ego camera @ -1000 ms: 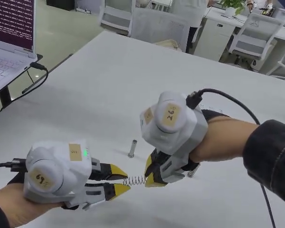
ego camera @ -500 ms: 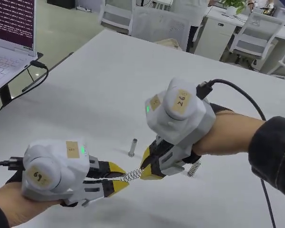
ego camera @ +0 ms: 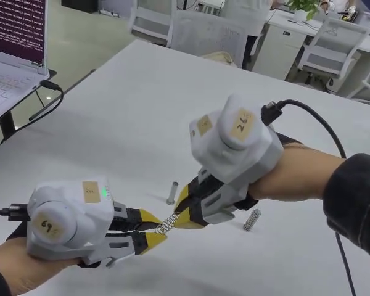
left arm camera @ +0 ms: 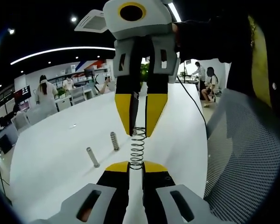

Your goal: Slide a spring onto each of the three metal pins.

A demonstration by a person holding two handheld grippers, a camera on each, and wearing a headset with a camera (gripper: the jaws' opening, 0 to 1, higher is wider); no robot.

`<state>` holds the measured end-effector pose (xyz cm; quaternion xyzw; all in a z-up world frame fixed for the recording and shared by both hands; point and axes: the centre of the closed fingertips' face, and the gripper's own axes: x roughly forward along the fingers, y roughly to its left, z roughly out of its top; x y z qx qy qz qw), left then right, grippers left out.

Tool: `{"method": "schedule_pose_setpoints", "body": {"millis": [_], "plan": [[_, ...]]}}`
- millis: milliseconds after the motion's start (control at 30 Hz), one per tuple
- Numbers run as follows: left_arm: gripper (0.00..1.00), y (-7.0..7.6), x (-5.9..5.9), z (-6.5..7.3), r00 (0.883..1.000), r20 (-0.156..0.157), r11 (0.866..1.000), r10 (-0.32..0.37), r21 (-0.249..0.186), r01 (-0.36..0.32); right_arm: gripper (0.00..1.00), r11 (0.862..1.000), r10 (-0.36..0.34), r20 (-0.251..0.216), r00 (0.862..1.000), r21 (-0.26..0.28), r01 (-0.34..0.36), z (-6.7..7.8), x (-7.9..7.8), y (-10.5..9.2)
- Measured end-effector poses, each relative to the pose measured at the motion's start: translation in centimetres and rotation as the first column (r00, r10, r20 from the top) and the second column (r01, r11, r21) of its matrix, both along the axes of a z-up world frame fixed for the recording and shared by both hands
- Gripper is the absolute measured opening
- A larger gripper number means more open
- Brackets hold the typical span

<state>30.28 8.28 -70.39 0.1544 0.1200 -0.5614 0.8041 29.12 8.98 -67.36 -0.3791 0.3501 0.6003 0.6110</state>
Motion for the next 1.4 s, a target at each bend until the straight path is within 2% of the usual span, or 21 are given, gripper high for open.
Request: {"method": "schedule_pose_setpoints", "body": {"millis": [300, 933, 1100, 1400], "plan": [[0.02, -0.4, -0.1, -0.2, 1.000, -0.011, 1.000, -0.005, -0.004, 0.004, 0.08, 1.000, 0.018, 0.002, 1.000, -0.015, -0.018, -0.1, -0.2, 0.2], [0.03, -0.8, -0.1, -0.4, 1.000, -0.013, 1.000, -0.014, -0.006, 0.014, 0.07, 0.997, 0.034, -0.005, 0.999, -0.069, -0.034, -0.3, -0.1, 0.1], [0.11, -0.7, -0.2, -0.5, 1.000, -0.016, 1.000, -0.019, -0.004, 0.019, 0.07, 0.995, 0.027, -0.003, 1.000, -0.091, -0.027, -0.5, 0.3, -0.4], [0.16, 0.0, -0.4, -0.4, 1.000, -0.027, 1.000, -0.005, -0.014, 0.004, 0.07, 0.993, 0.013, -0.017, 1.000, -0.120, -0.015, -0.2, 1.1, -1.1]]}}
